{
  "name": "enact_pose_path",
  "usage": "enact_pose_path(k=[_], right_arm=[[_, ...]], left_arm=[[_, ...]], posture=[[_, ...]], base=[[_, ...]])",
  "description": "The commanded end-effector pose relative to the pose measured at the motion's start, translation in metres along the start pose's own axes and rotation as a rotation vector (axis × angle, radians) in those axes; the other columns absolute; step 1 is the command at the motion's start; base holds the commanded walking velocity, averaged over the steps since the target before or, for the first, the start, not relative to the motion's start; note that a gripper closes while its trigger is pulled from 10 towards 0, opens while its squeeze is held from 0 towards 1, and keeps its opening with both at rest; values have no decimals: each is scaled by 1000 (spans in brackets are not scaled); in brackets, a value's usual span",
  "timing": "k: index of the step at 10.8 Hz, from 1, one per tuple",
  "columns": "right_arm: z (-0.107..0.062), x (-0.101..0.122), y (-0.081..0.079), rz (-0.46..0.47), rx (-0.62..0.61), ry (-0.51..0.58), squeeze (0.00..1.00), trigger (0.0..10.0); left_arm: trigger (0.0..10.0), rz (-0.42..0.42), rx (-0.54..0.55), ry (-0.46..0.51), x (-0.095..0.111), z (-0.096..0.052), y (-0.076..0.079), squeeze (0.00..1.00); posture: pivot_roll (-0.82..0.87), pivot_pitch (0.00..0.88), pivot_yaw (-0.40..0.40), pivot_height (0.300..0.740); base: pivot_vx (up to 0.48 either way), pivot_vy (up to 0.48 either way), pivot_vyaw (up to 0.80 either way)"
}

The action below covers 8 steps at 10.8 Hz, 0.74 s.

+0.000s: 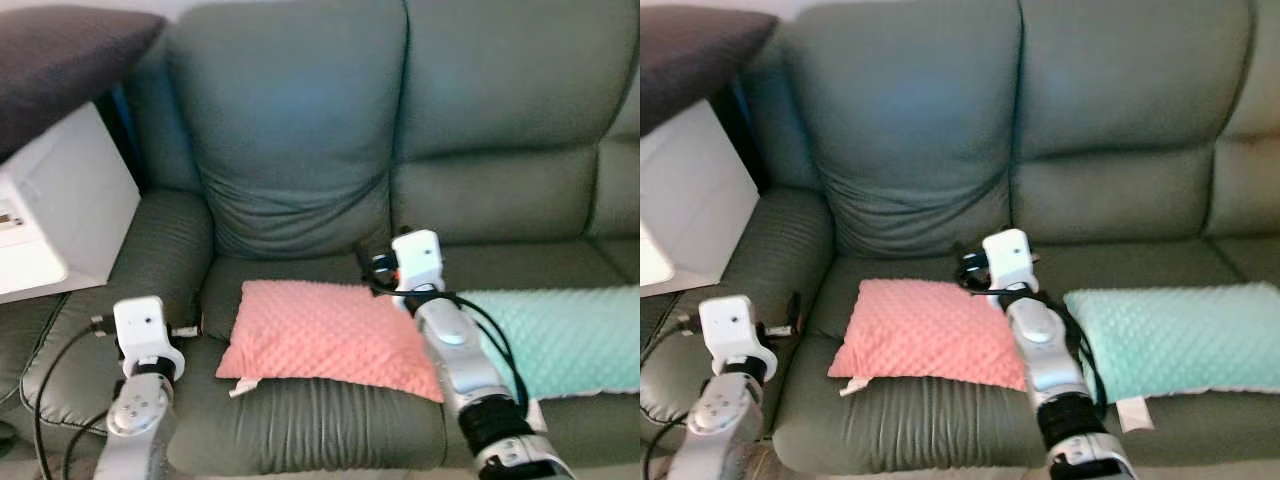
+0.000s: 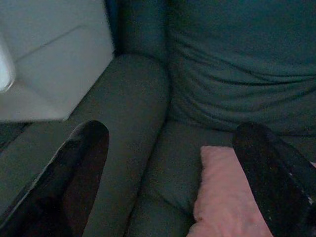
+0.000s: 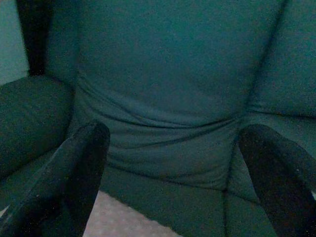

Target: Move the pillow to the sofa

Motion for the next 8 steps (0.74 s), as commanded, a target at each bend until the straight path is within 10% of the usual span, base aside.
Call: enact_pose_path(k=[1,8], right_arm=[[5,0,-5,25,12,-19,0,10000],[10,-1,-1,41,-38,-15,0,10000]], left_arm=[[10000,-4,37,2,-2,4,-10,0],[10000,-74,49,42,-6,12,-24,0]], posture=[[-161,0,52,740],[-158,0,71,740]], base=[[0,0,0],[0,0,0]])
Point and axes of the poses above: a point about 5 cm out from each wrist's last joint towards the gripper, its own z axis pointing out of the wrist towards the gripper, its own x axis along the axis of the wrist's last joint, y = z × x, the point moved 5 cm from there along z, pointing out of the wrist towards the gripper, and after that the axes turned 10 degrees about -z, right-handed, at the moved point
